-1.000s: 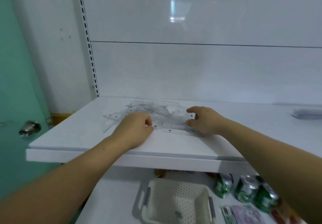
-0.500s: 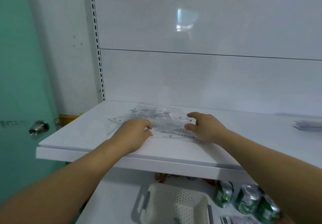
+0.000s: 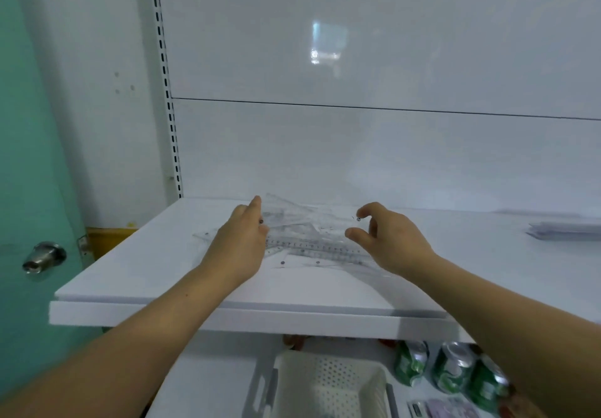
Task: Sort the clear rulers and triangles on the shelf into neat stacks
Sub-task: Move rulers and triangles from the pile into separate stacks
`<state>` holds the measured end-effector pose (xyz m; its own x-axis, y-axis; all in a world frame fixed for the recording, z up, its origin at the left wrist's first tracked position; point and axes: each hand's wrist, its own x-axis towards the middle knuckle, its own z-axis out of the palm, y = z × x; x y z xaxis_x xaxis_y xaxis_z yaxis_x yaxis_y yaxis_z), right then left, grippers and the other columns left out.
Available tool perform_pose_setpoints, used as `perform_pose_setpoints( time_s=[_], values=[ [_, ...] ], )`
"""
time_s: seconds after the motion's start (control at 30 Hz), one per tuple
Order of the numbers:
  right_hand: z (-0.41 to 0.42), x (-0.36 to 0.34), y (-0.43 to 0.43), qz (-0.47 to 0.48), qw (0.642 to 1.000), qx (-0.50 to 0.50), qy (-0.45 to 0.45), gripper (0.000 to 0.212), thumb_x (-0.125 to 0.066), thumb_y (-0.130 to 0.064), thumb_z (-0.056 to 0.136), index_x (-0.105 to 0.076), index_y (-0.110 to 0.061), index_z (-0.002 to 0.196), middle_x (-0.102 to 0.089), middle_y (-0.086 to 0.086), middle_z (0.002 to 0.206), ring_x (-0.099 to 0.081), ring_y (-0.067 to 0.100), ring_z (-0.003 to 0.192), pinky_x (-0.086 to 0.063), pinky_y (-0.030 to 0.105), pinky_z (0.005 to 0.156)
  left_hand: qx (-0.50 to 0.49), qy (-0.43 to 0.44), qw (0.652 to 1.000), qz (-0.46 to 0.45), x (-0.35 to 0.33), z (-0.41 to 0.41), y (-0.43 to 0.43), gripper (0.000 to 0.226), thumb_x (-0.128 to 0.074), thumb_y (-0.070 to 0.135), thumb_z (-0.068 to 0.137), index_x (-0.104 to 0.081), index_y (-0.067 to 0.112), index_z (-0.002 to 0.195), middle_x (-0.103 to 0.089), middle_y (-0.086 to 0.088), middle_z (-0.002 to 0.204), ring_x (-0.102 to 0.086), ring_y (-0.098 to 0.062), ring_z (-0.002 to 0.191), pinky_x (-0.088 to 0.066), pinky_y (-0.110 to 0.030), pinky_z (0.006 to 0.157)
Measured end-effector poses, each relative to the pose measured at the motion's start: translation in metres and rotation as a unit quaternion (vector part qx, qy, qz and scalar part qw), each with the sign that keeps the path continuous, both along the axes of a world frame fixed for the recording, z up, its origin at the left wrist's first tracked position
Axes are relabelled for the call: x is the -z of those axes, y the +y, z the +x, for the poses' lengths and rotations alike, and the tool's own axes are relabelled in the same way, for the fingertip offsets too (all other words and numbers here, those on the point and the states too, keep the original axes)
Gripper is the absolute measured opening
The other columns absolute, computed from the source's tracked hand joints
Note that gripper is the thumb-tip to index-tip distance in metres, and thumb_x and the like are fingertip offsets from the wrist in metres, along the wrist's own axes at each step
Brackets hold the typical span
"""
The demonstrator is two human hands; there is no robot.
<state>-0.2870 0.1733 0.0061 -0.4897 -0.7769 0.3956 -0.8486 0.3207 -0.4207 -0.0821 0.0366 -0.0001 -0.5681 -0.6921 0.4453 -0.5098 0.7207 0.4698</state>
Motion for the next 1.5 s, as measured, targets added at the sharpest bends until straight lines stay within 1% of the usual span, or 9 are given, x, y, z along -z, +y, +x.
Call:
perform_pose_setpoints(
  time_s=[0.13, 0.4, 0.57, 0.73, 0.83, 0.97, 1.27, 1.37, 1.5],
  values=[
    [-0.013, -0.004, 0.03, -0.024, 0.999, 0.04, 0.005, 0.04, -0.054, -0.047, 0.091, -0.049, -0.024, 0.122, -0.053, -0.008, 0.07, -0.051, 0.007, 0.065, -0.041, 0.027, 0.065, 0.022, 0.008, 0.999, 0.021, -0.001, -0.026, 0.013, 0.053, -0.034, 0.023, 0.101, -0.014, 0.016, 0.15, -0.037, -0.006, 0.135, -0.05, -0.022, 0.105, -0.043, -0.034, 0.091],
    [-0.058, -0.007, 0.131, -0.051, 0.993, 0.105, 0.031, 0.041, -0.05, -0.034, 0.096, -0.045, -0.021, 0.134, -0.052, -0.012, 0.08, -0.052, 0.009, 0.074, -0.038, 0.024, 0.069, 0.126, 0.028, 0.991, 0.041, 0.001, -0.1, 0.085, 0.051, -0.035, 0.023, 0.101, -0.019, 0.018, 0.149, -0.04, -0.002, 0.131, -0.043, -0.012, 0.098, -0.034, -0.025, 0.084],
    [-0.104, -0.007, 0.22, -0.048, 0.987, 0.149, 0.035, 0.04, -0.048, -0.03, 0.097, -0.044, -0.02, 0.136, -0.05, -0.013, 0.078, -0.052, 0.012, 0.076, -0.038, 0.026, 0.071, 0.186, 0.03, 0.982, 0.023, 0.002, -0.165, 0.157, 0.051, -0.037, 0.025, 0.101, -0.022, 0.019, 0.149, -0.042, -0.001, 0.127, -0.045, -0.013, 0.101, -0.034, -0.024, 0.087],
    [-0.154, -0.007, 0.328, -0.044, 0.981, 0.188, 0.014, 0.041, -0.049, -0.028, 0.097, -0.045, -0.02, 0.137, -0.052, -0.011, 0.08, -0.053, 0.015, 0.077, -0.04, 0.027, 0.071, 0.221, 0.023, 0.975, 0.016, 0.003, -0.236, 0.249, 0.051, -0.038, 0.025, 0.1, -0.024, 0.019, 0.148, -0.044, -0.003, 0.132, -0.048, -0.018, 0.114, -0.034, -0.024, 0.093],
    [-0.182, -0.002, 0.384, -0.044, 0.976, 0.214, 0.004, 0.04, -0.05, -0.029, 0.097, -0.046, -0.021, 0.136, -0.058, -0.004, 0.088, -0.056, 0.015, 0.079, -0.044, 0.027, 0.072, 0.235, 0.008, 0.972, 0.015, 0.005, -0.274, 0.295, 0.05, -0.038, 0.024, 0.1, -0.024, 0.018, 0.148, -0.045, -0.005, 0.132, -0.049, -0.02, 0.114, -0.036, -0.027, 0.096],
    [-0.216, 0.01, 0.434, -0.037, 0.969, 0.243, -0.019, 0.04, -0.051, -0.031, 0.096, -0.047, -0.02, 0.135, -0.059, -0.004, 0.091, -0.057, 0.014, 0.079, -0.046, 0.026, 0.07, 0.228, -0.003, 0.973, 0.027, 0.009, -0.31, 0.333, 0.05, -0.039, 0.022, 0.1, -0.025, 0.018, 0.148, -0.047, -0.007, 0.126, -0.05, -0.02, 0.108, -0.036, -0.026, 0.09],
    [-0.259, 0.035, 0.408, -0.002, 0.981, 0.188, -0.048, 0.042, -0.049, -0.031, 0.096, -0.045, -0.022, 0.137, -0.058, -0.006, 0.093, -0.056, 0.013, 0.085, -0.046, 0.027, 0.08, 0.116, -0.091, 0.988, 0.047, 0.02, -0.324, 0.306, 0.048, -0.039, 0.025, 0.099, -0.031, 0.015, 0.145, -0.048, -0.01, 0.132, -0.049, -0.027, 0.117, -0.038, -0.035, 0.098],
    [-0.268, 0.037, 0.376, 0.028, 0.985, 0.162, -0.042, 0.041, -0.046, -0.032, 0.096, -0.046, -0.022, 0.136, -0.058, -0.001, 0.106, -0.055, 0.017, 0.097, -0.046, 0.033, 0.089, 0.063, -0.123, 0.99, 0.04, 0.024, -0.32, 0.285, 0.045, -0.036, 0.03, 0.099, -0.034, 0.018, 0.142, -0.051, -0.005, 0.13, -0.048, -0.027, 0.117, -0.04, -0.039, 0.098],
    [-0.283, 0.035, 0.337, 0.088, 0.985, 0.149, -0.022, 0.041, -0.044, -0.035, 0.096, -0.048, -0.022, 0.135, -0.05, 0.005, 0.127, -0.05, 0.022, 0.115, -0.041, 0.038, 0.1, 0.068, -0.091, 0.988, 0.102, 0.025, -0.325, 0.27, 0.046, -0.038, 0.029, 0.099, -0.034, 0.015, 0.143, -0.049, -0.006, 0.133, -0.048, -0.026, 0.119, -0.039, -0.038, 0.101]
  ],
)
